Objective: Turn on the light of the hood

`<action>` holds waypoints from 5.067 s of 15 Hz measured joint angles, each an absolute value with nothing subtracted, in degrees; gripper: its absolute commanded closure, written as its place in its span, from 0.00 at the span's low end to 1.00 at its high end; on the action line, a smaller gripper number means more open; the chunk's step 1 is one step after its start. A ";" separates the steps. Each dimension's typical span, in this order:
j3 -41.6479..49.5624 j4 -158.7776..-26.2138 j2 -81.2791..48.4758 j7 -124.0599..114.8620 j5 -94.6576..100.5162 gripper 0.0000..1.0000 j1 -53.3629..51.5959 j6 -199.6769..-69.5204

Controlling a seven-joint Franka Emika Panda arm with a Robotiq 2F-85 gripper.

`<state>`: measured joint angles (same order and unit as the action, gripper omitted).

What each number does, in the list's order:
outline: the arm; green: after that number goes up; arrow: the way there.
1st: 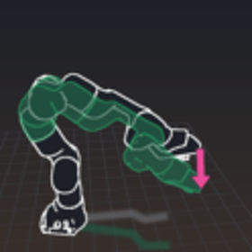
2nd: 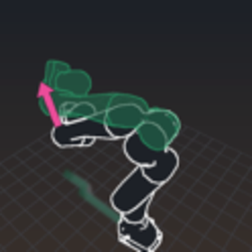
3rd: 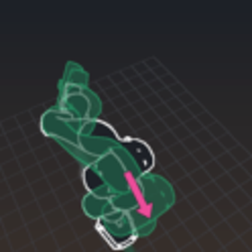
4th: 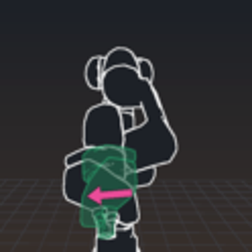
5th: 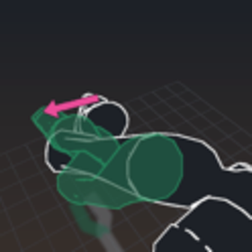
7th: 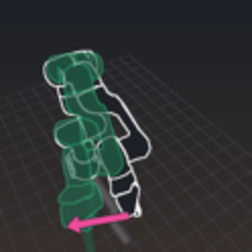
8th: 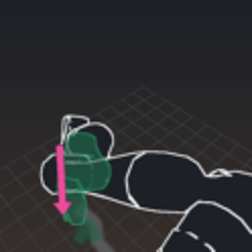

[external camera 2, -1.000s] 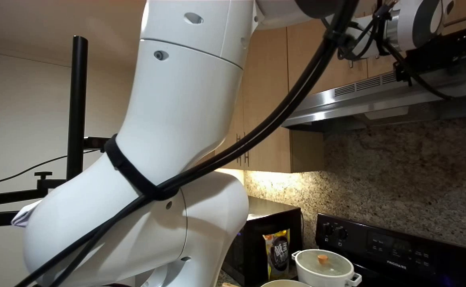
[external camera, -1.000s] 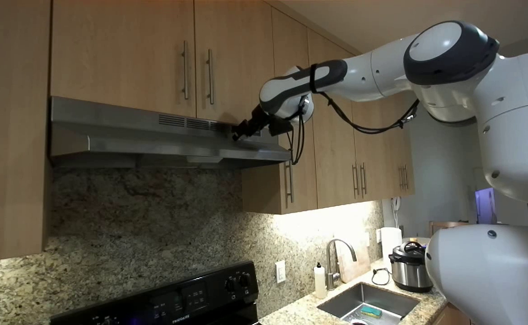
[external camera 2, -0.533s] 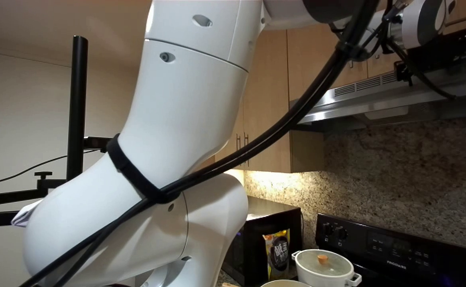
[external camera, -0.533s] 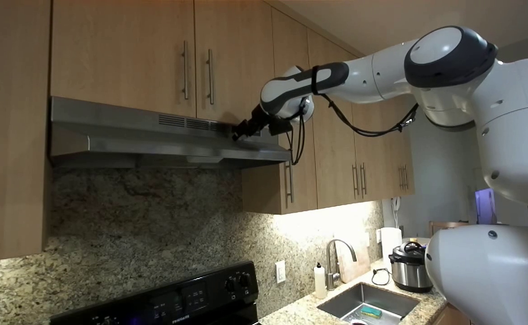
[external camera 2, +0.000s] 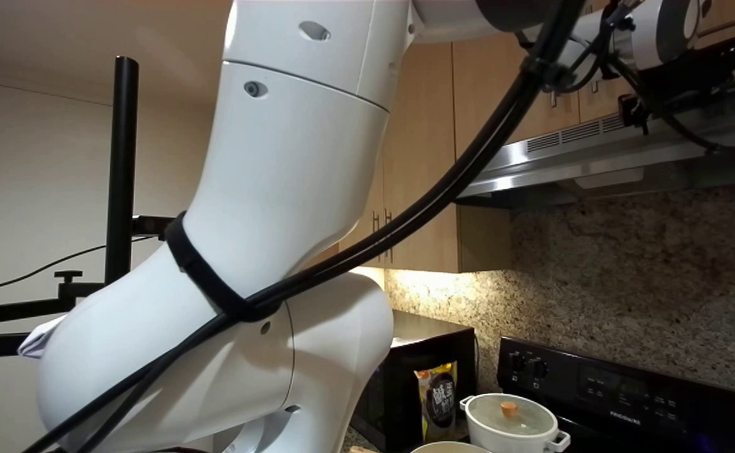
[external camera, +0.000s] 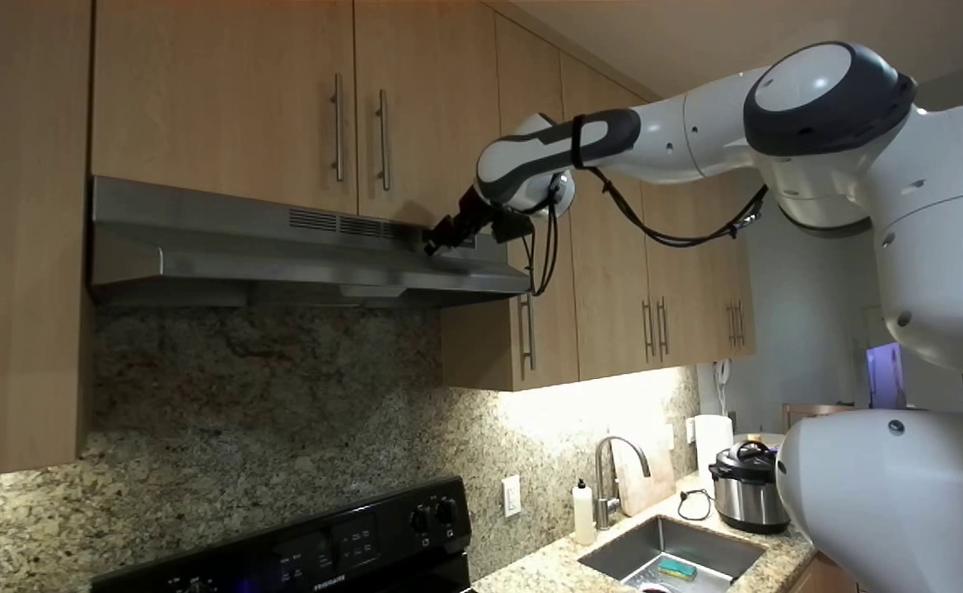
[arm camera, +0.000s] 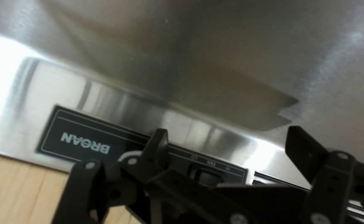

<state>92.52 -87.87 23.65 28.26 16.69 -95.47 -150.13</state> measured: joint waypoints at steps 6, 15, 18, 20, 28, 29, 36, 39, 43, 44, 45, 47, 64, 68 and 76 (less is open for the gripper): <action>92.40 -87.91 23.64 28.26 18.46 0.00 -95.40 -149.99; 89.44 -89.32 23.05 28.26 19.34 0.00 -92.16 -149.99; 85.95 -88.42 22.58 28.98 19.46 0.00 -89.74 -153.44; 83.46 -86.34 21.37 29.08 19.47 0.00 -88.29 -156.12; 80.28 -84.62 17.58 29.08 19.37 0.00 -83.87 -157.97; 79.71 -85.03 17.53 29.08 19.31 0.00 -82.91 -157.92; 75.95 -90.30 17.53 29.08 17.03 0.00 -76.76 -156.17; 74.64 -92.56 17.48 29.08 15.47 0.00 -75.11 -155.10; 73.84 -94.90 17.17 29.09 12.94 0.00 -73.41 -154.28; 73.77 -95.26 17.02 29.09 12.39 0.00 -72.93 -154.17; 73.75 -95.54 16.93 29.09 11.68 0.00 -72.59 -154.05; 73.74 -95.89 16.86 29.09 10.32 0.00 -72.22 -153.72; 75.99 -96.71 14.95 29.09 4.65 0.00 -72.32 -153.63; 77.38 -96.18 14.12 29.09 4.65 0.00 -73.38 -153.63; 82.98 -93.74 14.03 29.54 4.87 0.00 -80.43 -153.63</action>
